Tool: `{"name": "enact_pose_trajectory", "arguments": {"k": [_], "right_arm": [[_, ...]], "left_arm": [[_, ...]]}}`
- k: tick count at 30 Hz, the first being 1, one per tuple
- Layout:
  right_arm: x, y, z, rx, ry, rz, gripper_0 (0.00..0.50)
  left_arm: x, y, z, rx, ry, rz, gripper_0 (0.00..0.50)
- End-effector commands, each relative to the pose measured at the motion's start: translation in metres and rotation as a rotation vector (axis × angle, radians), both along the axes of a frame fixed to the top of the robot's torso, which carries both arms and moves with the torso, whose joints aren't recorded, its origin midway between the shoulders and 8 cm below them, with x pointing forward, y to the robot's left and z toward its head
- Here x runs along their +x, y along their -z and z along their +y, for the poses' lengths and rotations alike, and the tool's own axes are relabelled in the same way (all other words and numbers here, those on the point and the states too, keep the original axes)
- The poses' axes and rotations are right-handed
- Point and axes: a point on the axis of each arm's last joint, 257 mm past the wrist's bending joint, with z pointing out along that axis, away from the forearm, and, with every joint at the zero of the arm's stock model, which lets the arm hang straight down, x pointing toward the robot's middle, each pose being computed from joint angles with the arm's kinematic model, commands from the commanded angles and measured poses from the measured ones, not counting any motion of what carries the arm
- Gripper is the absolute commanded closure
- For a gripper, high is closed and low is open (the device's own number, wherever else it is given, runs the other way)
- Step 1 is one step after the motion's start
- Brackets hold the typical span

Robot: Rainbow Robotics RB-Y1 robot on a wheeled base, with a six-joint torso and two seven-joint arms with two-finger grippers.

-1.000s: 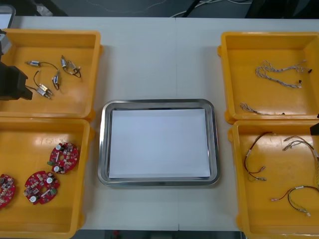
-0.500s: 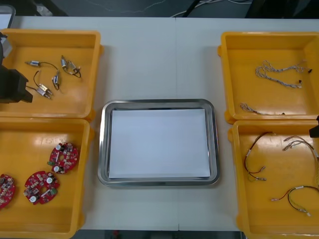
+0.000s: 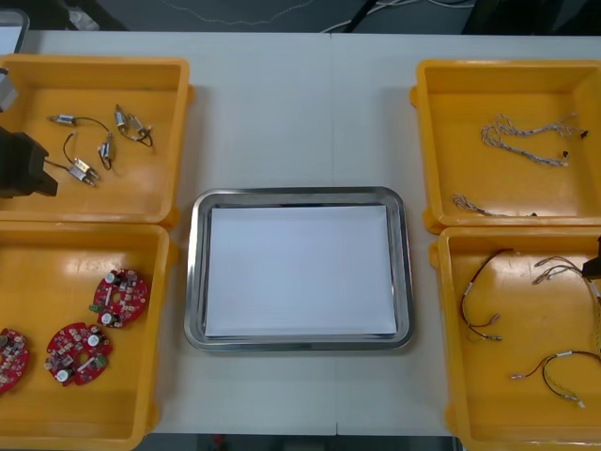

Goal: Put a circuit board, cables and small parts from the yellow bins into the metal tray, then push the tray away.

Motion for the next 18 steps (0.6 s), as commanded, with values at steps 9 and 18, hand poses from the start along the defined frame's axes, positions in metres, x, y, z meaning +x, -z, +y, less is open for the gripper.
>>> {"name": "enact_pose_trajectory", "arguments": {"k": [9,18], "right_arm": [[-0.02,0.026,-0.014,0.122,0.305,-0.014,0.0],[-0.035,0.055,-0.012,0.145,0.448,0.029,0.0]], "left_arm": [[-0.019,0.009,0.046,0.025,0.019,-0.023,0.0],[-0.042,0.023,0.076,0.03,-0.014,-0.04,0.0]]}}
